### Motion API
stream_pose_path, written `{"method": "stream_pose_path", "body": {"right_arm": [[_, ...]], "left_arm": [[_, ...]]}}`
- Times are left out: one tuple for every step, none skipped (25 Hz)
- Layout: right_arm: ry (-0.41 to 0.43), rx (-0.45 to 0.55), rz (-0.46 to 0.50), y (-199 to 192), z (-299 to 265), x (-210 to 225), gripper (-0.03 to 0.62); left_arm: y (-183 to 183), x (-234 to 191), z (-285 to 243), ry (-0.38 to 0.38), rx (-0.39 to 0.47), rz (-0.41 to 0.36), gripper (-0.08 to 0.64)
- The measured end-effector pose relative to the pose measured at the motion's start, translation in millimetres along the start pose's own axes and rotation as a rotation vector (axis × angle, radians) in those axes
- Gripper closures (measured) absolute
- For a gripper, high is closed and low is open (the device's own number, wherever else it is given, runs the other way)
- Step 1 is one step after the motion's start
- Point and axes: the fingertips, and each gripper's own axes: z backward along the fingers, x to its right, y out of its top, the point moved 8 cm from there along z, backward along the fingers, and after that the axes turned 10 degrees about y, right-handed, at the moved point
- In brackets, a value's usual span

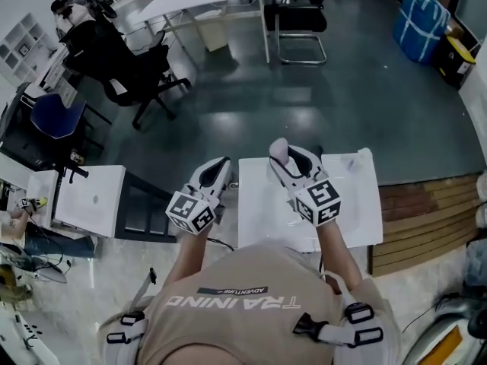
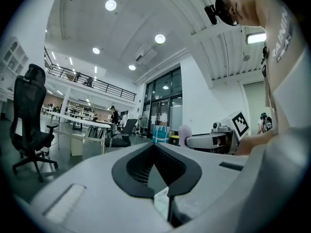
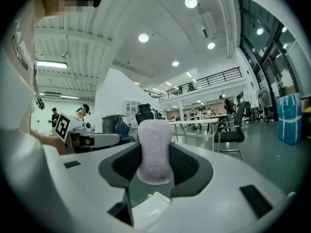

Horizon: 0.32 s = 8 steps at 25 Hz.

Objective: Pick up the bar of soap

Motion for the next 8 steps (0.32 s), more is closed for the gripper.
{"method": "stream_pose_path", "body": {"right_arm": [[0.002,-0.001,0.000,0.1,-0.4,0.0,0.411],[0.002,-0.003,0.000,0.1,0.1,0.3,0.411],[0.003,-0.006,0.000,0.1,1.1,1.0,0.411],[0.003,-0.008,0.000,0.2,1.9,2.0,0.410],[0.004,-0.011,0.000,0.5,2.3,3.1,0.411],[0.005,-0.013,0.001,1.0,2.1,4.2,0.411],[0.006,-0.014,0.002,1.6,1.6,5.2,0.411],[0.008,-0.016,0.005,2.2,0.9,6.2,0.411]], "left_arm": [[-0.5,-0.5,-0.1,0.002,0.000,0.005,0.560],[-0.8,0.3,-0.4,0.002,-0.001,0.007,0.560],[-0.7,1.8,-1.2,0.000,-0.001,0.006,0.560],[-0.4,3.4,-2.1,-0.002,-0.002,0.004,0.560],[0.2,4.6,-2.9,-0.004,-0.001,0.002,0.560],[0.8,5.2,-3.7,-0.005,-0.001,-0.001,0.560],[1.6,5.5,-4.5,-0.005,0.000,-0.003,0.560],[2.4,5.6,-5.2,-0.005,0.000,-0.005,0.560]]}}
